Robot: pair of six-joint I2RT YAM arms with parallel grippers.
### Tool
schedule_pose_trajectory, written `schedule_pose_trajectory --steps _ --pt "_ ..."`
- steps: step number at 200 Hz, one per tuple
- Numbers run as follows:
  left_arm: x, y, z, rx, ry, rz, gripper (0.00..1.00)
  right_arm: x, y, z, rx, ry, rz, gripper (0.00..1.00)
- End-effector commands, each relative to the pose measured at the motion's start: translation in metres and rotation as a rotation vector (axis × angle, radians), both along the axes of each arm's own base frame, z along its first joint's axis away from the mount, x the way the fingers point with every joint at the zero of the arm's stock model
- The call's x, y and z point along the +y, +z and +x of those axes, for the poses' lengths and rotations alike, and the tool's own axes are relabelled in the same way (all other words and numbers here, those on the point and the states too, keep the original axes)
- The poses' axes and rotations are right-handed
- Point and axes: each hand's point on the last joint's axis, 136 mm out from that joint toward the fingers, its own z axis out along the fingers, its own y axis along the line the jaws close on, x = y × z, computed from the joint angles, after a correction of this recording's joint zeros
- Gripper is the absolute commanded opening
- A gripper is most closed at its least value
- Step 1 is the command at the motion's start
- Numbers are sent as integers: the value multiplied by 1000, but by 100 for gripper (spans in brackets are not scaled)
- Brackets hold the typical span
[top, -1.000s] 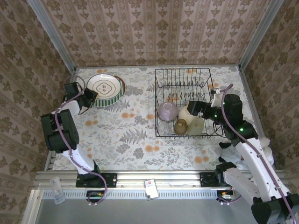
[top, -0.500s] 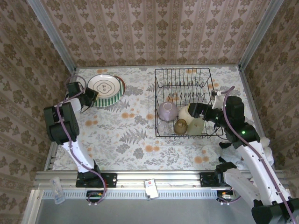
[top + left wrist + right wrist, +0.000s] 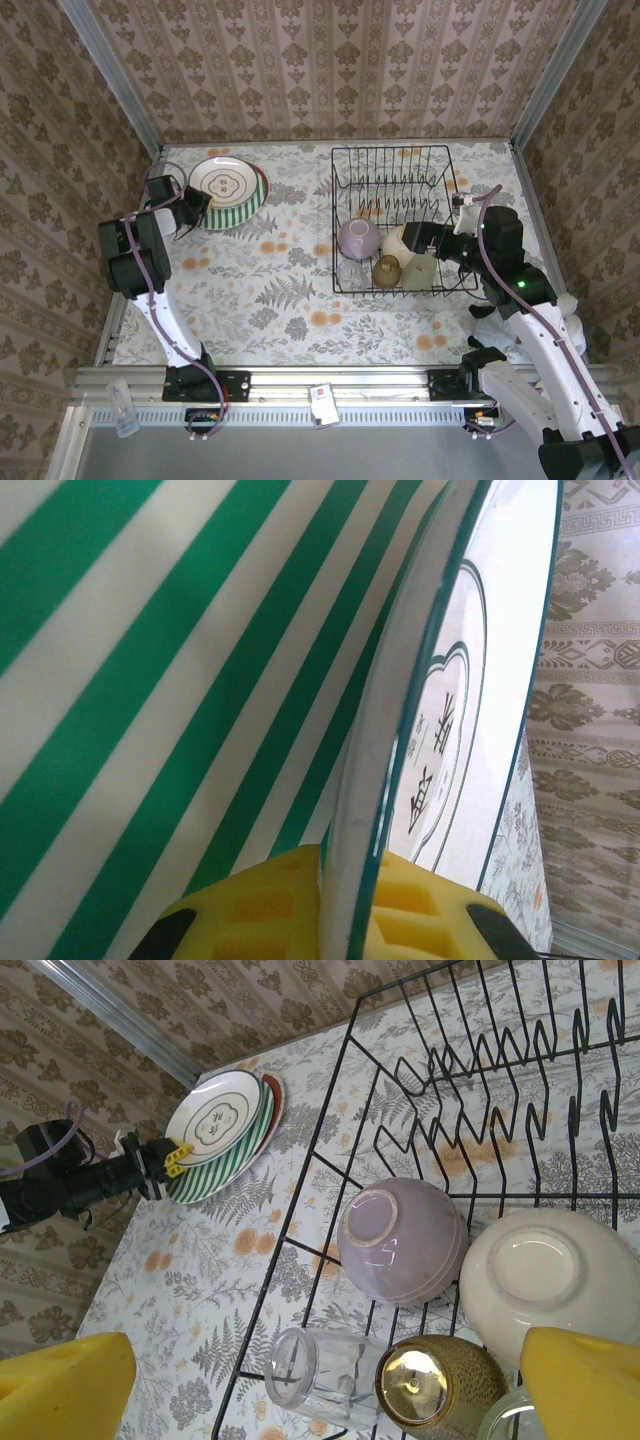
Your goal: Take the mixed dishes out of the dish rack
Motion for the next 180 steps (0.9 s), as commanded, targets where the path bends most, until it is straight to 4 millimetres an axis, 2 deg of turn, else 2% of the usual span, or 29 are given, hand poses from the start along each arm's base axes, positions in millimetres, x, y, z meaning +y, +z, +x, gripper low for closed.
schedule_pose_trajectory --steps 1,27,67,99,168,180 --pt "1 7 11 -34 4 -6 0 4 4 -3 -7 22 8 100" --pt "2 11 7 -40 13 -2 0 4 4 -4 -5 21 8 100" --pt "2 26 5 -64 16 7 9 5 3 -3 -7 27 12 100" --pt "2 25 1 -45 17 14 12 5 3 -1 -8 24 14 100" --pt "-1 26 -5 -39 5 30 28 4 -1 -2 2 19 10 100" --pt "0 27 -6 -34 9 39 34 4 0 -2 -1 18 9 100"
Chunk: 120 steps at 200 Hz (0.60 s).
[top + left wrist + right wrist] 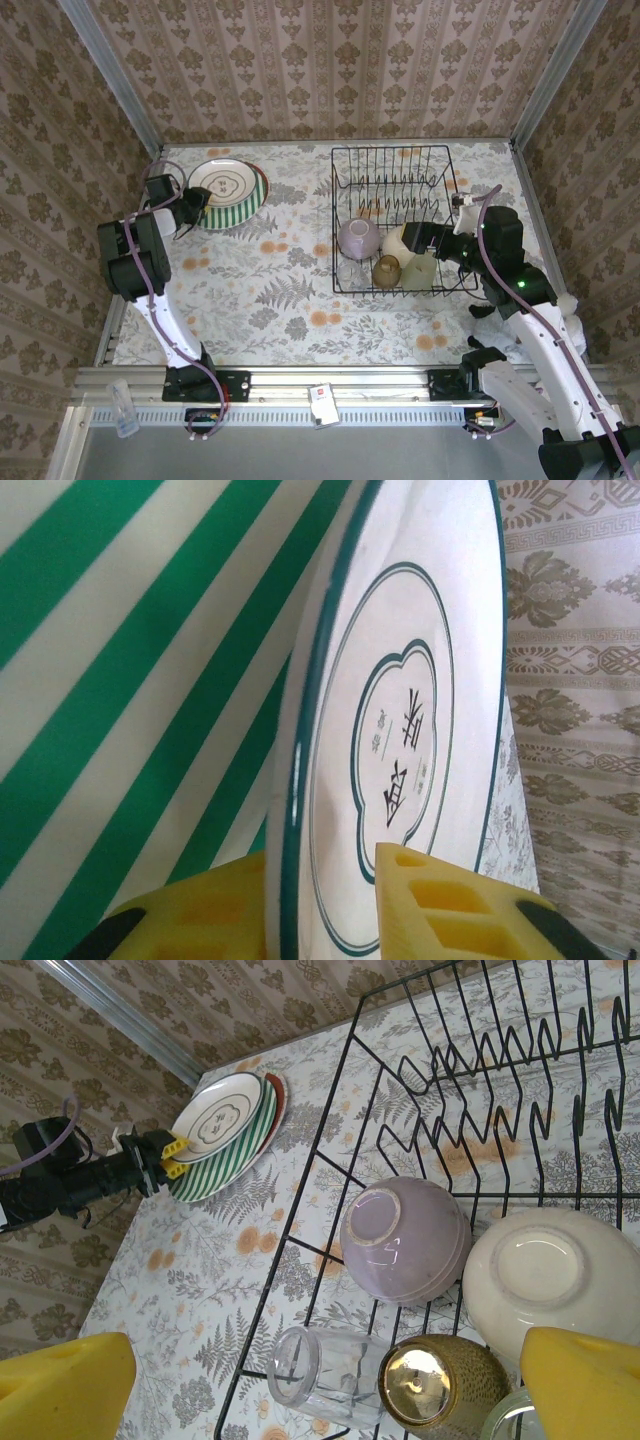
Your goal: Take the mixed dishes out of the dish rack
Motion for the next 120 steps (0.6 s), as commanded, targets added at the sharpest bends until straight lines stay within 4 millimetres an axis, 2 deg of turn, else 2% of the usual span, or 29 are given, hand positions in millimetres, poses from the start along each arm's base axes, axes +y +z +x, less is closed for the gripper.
schedule_pose_trajectory --steps 1,29,52,56,58,60,86,120 --pt "0 19 -4 -26 -6 32 34 3 0 -2 -1 13 6 100" --pt "2 26 -7 -22 -6 66 55 2 0 -2 0 9 7 100" --pt "5 35 -9 -22 -13 105 82 2 0 -2 -7 10 3 100" --pt "5 37 -10 -23 -16 109 90 2 0 -2 -5 8 3 100" --pt "5 38 -10 -24 -18 112 97 1 0 -2 -7 7 3 100" --pt "5 38 -11 -22 -18 114 99 1 0 -2 -9 7 2 100" --pt "9 54 -18 -14 -14 155 100 -1 -1 -2 -7 -6 -3 100" --pt "18 70 -40 69 4 230 100 -5 -3 -2 1 -23 -21 100"
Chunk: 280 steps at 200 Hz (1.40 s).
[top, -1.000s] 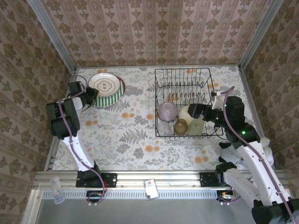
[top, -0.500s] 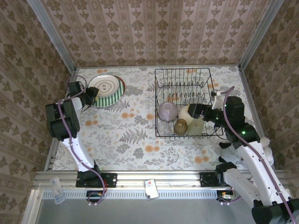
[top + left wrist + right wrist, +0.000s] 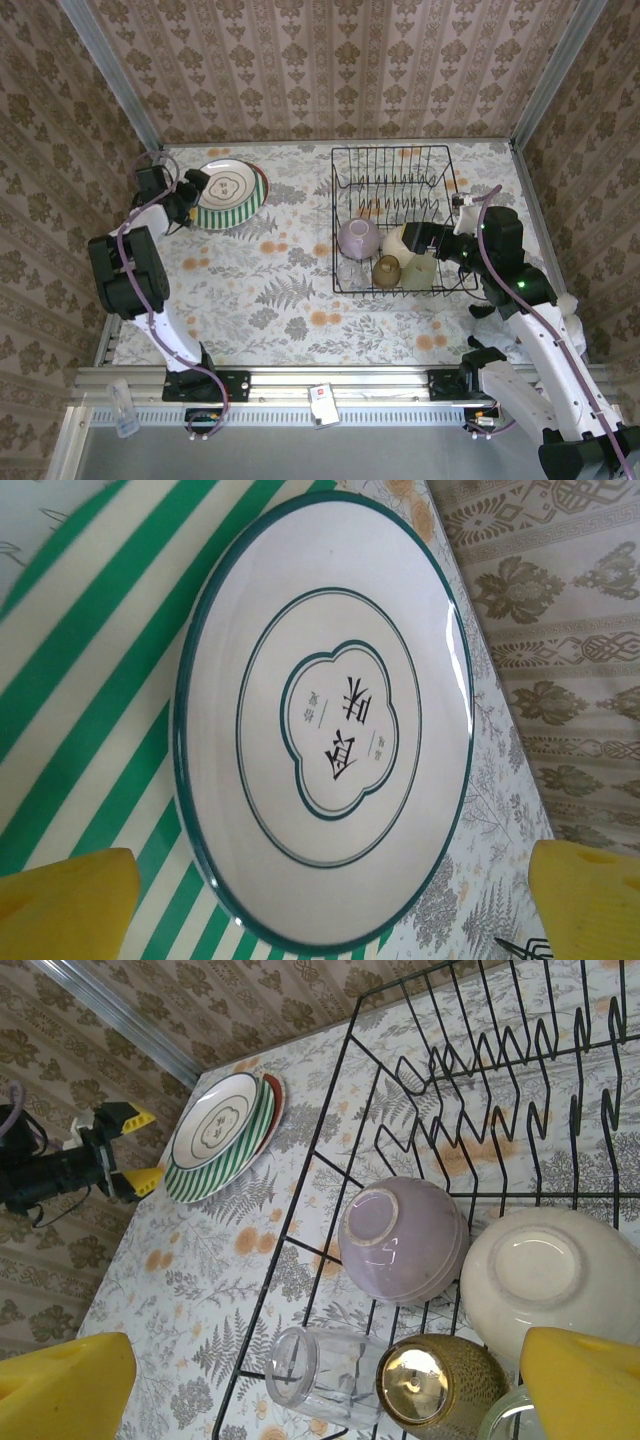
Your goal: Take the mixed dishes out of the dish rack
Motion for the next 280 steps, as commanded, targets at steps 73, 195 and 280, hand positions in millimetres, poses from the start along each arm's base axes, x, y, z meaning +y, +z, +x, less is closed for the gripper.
schedule_pose_trajectory --steps 73,195,280 --pt "0 95 -55 6 -64 245 100 -11 -14 -5 54 -43 -64 100" --pt "-109 179 -138 -272 -488 601 100 -38 -42 -22 240 -137 -213 100" --pt "-212 180 -225 -562 -919 457 100 -43 -79 -25 379 -153 -322 98"
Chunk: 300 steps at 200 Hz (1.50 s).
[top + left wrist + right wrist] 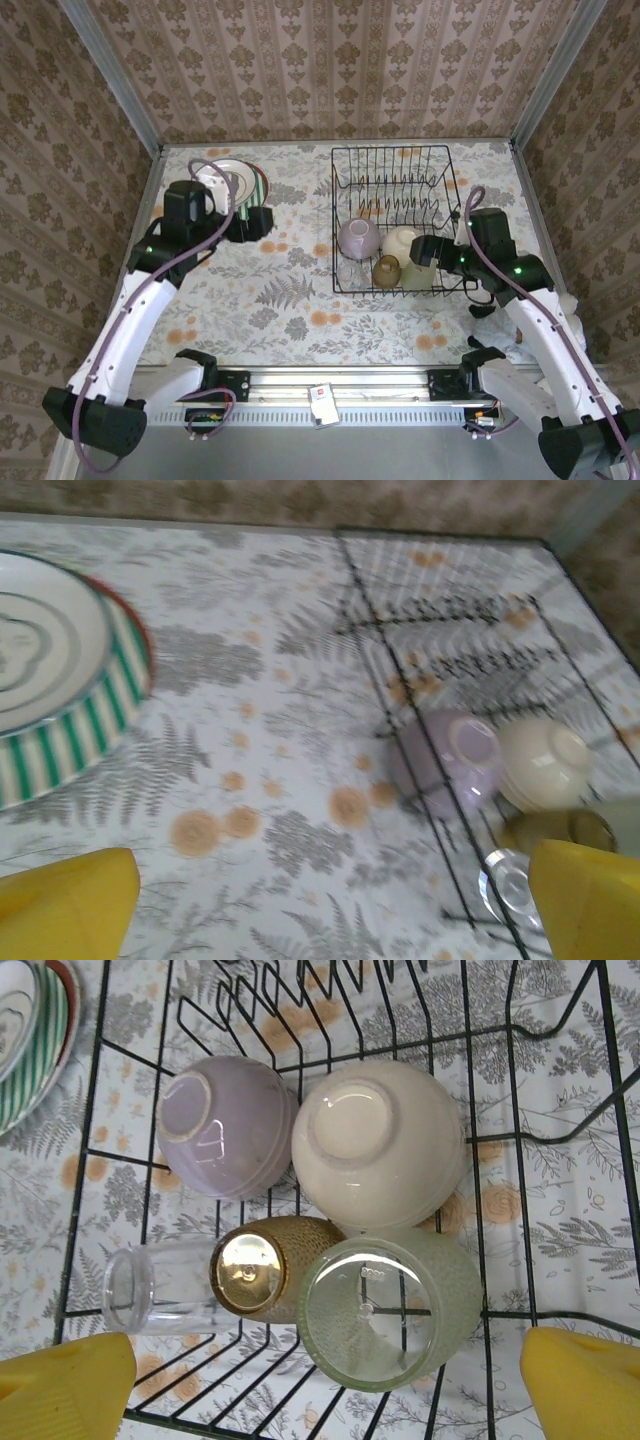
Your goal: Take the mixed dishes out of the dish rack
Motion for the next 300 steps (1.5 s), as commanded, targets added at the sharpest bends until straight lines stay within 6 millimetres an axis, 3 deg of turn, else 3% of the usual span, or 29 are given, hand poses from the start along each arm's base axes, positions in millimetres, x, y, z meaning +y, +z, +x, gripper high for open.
schedule_pose_trajectory --steps 1,16,83,176,300 --pt "-28 10 -20 -64 -176 -61 100 -5 -13 -3 52 -7 -82 98" --pt "-40 7 -30 -81 -251 -89 100 -4 -19 -2 71 -6 -121 96" --pt "-53 -3 -37 -54 -334 -126 100 5 -44 2 154 16 -191 86" --pt "-51 -5 -38 -51 -331 -151 100 5 -68 1 244 17 -269 82" --pt "-52 -3 -35 -34 -337 -206 100 14 -81 7 284 38 -283 74"
